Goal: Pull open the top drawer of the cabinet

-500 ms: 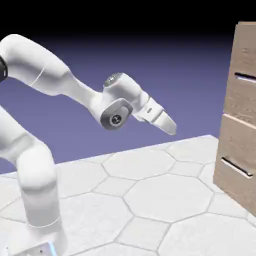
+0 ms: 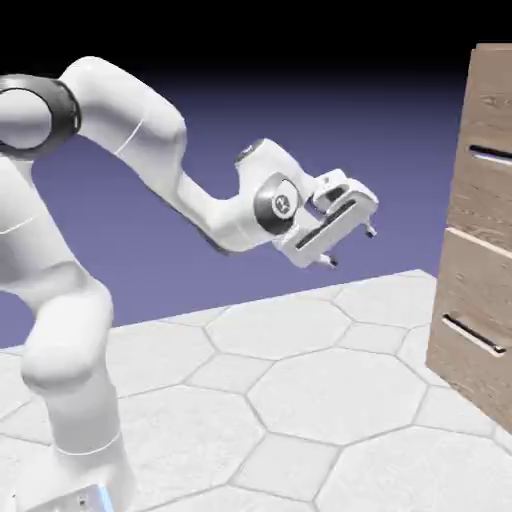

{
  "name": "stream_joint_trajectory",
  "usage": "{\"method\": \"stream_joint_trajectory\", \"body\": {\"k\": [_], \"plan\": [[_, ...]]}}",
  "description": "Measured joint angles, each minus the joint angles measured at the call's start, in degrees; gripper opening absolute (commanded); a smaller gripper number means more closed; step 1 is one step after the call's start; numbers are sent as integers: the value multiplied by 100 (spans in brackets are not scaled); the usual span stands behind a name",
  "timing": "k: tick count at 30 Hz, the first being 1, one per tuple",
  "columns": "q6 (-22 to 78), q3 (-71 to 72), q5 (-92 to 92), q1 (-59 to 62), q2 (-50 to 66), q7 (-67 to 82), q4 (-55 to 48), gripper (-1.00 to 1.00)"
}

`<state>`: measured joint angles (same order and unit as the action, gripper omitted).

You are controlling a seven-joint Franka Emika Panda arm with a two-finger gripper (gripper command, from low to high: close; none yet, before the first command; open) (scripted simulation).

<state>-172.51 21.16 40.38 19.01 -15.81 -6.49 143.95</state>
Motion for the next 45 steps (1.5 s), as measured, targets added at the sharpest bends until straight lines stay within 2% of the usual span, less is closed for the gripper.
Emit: {"method": "stream_joint_trajectory", "body": {"k": [45], "plan": [[417, 5876, 11213, 5469, 4680, 9986, -4734, 100]]}}
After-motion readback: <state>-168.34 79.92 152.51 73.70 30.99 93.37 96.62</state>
